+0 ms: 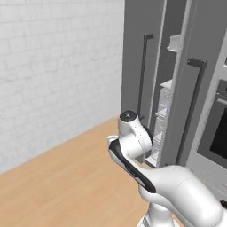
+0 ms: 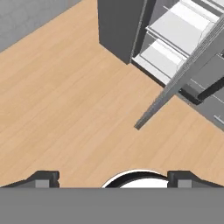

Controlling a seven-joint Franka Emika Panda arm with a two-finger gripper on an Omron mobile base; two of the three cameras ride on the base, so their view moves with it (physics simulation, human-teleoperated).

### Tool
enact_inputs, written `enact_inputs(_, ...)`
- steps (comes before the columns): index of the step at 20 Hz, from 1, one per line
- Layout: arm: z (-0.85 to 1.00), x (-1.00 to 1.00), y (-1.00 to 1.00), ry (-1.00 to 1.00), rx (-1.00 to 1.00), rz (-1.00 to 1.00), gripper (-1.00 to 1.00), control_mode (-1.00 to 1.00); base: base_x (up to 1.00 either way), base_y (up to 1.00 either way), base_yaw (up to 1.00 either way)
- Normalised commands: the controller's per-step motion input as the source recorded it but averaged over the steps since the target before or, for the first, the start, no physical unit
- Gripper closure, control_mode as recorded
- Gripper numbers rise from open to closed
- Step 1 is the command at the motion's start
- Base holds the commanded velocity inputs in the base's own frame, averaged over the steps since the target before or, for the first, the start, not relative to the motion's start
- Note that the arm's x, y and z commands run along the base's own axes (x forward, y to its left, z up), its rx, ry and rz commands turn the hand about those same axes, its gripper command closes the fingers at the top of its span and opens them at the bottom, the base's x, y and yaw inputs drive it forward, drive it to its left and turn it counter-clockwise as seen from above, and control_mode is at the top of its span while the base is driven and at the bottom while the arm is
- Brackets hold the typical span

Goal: Place one lemon wedge and one chicken drumstick in each tupperware on the nearby counter, to pack two identical lunches.

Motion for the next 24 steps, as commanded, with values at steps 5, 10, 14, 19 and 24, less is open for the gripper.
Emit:
enact_inputs(5, 0.00, 0.00, 0.00, 0.00, 0.00, 0.00, -1.00, 1.00, 1.00, 1.00, -0.03)
enact_inputs(10, 0.00, 0.00, 0.00, 0.00, 0.00, 0.00, -1.00, 1.00, 0.99, 0.84, -0.43)
enact_inputs(14, 0.00, 0.00, 0.00, 0.00, 0.00, 0.00, -1.00, 1.00, 0.77, 0.58, -0.69)
enact_inputs(19, 0.00, 0.00, 0.00, 0.00, 0.00, 0.00, -1.00, 1.00, 0.61, 0.47, -0.72)
enact_inputs(24, 0.00, 0.00, 0.00, 0.00, 0.00, 0.00, -1.00, 1.00, 0.30, 0.11, -0.80)
